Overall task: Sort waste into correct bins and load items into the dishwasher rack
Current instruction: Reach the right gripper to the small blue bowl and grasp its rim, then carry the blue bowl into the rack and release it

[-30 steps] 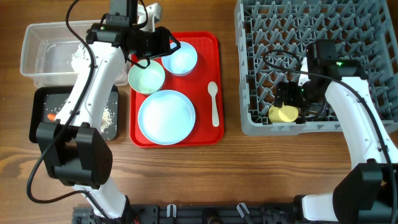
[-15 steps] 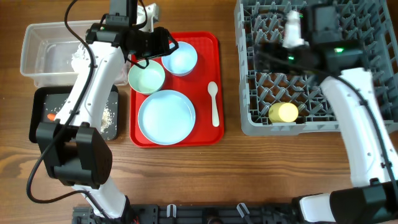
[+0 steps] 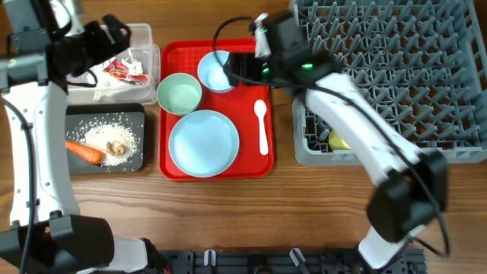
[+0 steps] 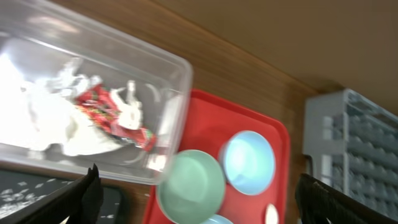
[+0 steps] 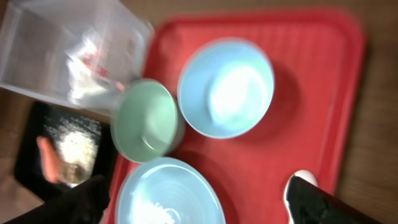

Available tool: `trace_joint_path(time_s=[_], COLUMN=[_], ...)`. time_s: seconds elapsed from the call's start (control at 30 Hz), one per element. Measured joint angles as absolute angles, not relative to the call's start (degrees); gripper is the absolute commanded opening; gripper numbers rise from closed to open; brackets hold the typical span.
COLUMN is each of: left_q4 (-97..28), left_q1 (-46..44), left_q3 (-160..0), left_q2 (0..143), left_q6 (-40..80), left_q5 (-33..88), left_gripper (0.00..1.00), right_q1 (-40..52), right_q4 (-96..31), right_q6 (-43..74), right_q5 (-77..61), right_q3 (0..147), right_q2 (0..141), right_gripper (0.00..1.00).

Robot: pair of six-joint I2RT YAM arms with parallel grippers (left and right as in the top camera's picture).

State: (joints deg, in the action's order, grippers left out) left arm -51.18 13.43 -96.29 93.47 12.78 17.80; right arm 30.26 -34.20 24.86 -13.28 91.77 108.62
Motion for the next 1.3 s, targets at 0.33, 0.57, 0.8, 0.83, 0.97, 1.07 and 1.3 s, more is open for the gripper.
trace_joint_path(time_s=[0.33,0.57,0.8,0.83,0.97,1.07,1.3], left_q4=[-51.3,-51.3,-51.3,-51.3,-51.3,-51.3,-51.3], left_q1=[18.1,18.1,18.1,18.1,18.1,18.1,18.1], left_q3=[-96.3,-96.3,-96.3,-96.3,-96.3,-96.3,-96.3], left_q2=[93.8,93.8,93.8,93.8,93.8,93.8,93.8], left_q6=[12.8,12.8,12.8,12.8,12.8,12.8,12.8], left_q5=[17.0,17.0,17.0,17.0,17.0,17.0,17.0], left_gripper=[1.00,1.00,1.00,1.00,1.00,1.00,1.00], right_q1=[33.8,33.8,32.2,31.9,30.9,30.9,30.5], right_q4=[-23.7,-21.9,-20.9,-20.5,-18.7,-18.7,-22.7], right_q6=[28.7,33.6,36.1,36.2,37.0,37.4,36.5], right_q5=[-6.5,-1.2,-0.8,-0.8,-0.8,-0.8,-0.8], right_q3=[91.7,91.7,91.7,91.7,91.7,91.7,93.0], right_q2=[118.8,124.2,126.7,126.8,127.8,128.4,128.5], right_gripper=[0.80,0.68,0.39,0.35,0.14,0.04,0.04])
